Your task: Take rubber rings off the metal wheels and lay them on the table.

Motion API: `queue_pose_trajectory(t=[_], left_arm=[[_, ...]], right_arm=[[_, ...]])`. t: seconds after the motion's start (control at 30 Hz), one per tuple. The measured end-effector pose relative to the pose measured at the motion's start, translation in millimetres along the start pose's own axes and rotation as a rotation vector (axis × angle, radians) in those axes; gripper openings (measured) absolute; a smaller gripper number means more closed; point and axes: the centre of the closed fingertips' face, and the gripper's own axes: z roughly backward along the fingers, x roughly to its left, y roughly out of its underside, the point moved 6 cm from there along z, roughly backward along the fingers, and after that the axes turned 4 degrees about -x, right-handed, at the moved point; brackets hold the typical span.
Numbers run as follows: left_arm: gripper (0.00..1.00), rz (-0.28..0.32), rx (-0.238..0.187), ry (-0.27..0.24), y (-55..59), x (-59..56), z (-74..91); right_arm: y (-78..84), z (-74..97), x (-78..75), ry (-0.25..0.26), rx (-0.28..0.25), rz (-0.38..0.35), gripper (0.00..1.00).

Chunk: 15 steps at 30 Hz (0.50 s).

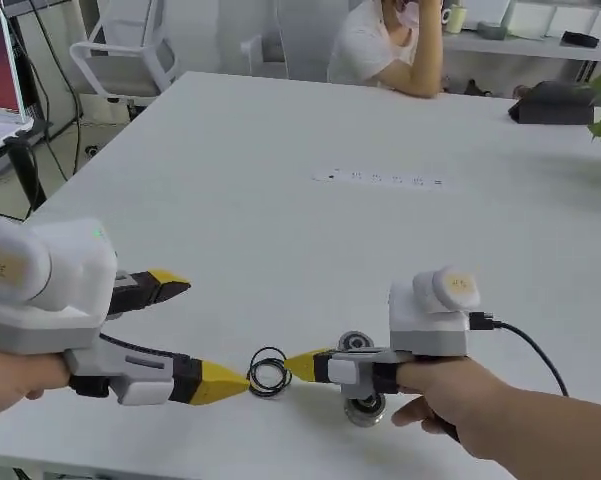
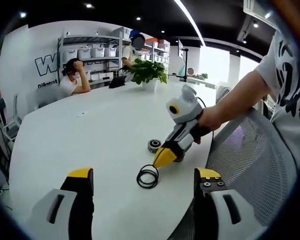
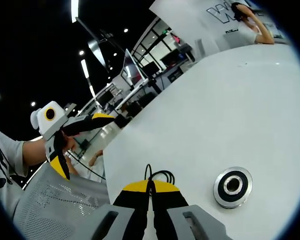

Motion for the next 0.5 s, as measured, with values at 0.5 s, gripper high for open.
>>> queue_pose_trajectory(t=[0.5], left_arm=[[0.79,0.004,0.017,-0.005,3.4,3.7,0.0]], right_arm=[[4.1,-2.9,-7.5,0.043,0.020,0.006,0.00]])
